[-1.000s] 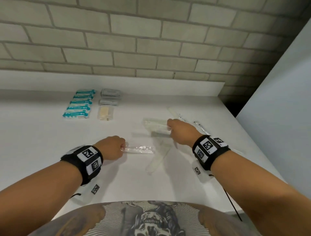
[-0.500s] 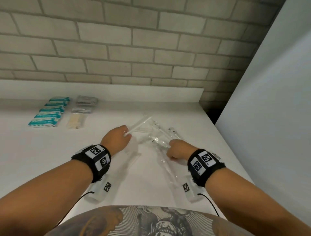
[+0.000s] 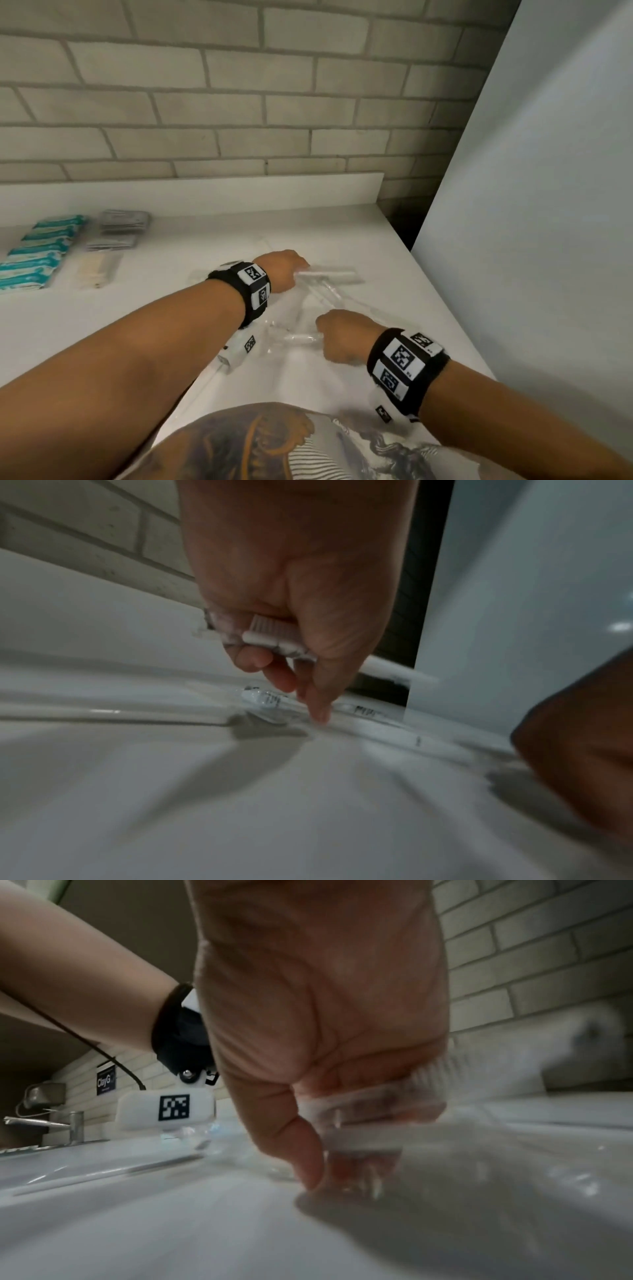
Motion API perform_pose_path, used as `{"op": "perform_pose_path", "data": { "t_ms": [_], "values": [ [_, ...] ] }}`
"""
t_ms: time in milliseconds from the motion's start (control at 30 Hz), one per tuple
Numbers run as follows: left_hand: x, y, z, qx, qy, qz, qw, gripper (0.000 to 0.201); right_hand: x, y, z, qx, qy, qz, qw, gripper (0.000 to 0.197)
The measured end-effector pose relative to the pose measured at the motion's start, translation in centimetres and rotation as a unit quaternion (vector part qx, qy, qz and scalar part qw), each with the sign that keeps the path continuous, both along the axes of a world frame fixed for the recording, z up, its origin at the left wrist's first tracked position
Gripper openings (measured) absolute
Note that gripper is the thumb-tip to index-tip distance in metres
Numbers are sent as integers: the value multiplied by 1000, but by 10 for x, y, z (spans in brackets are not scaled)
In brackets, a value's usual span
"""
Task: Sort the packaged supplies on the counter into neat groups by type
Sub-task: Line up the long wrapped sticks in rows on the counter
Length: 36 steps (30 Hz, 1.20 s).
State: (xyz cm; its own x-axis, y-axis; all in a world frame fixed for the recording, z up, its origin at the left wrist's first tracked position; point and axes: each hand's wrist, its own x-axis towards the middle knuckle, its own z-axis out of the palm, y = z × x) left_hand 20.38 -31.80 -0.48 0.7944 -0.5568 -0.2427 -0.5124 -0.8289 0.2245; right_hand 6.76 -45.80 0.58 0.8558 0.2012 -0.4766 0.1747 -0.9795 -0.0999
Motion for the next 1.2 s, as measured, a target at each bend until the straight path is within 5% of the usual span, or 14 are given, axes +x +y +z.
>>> {"op": "perform_pose_path", "data": {
  "t_ms": [133,267,367,600,833,1000,1200],
  "values": [
    [4,3,-4,100,-28,-2,995,40,11,-29,13,25,-64,18,997,25],
    [5,25,-4,61,-69,28,995,31,40,-62,13,45,-109,-103,988,12],
    [11,44,0,16,-99,98,990,31,50,-66,-2,73,-50,-189,978,16],
    [-6,44,-5,-74,55,134,987,16,61,-48,-7,148,-75,-240,956,28],
    [-30,53,-8,-204,122,211,948,21,65,-23,-6,176,-46,-230,956,38],
    [-34,95,0,-213,41,326,920,26,71,-3,-10,97,-6,-203,974,17],
    [-49,125,-8,-201,68,380,900,21,93,20,7,259,-46,-174,949,10]
  ]
}}
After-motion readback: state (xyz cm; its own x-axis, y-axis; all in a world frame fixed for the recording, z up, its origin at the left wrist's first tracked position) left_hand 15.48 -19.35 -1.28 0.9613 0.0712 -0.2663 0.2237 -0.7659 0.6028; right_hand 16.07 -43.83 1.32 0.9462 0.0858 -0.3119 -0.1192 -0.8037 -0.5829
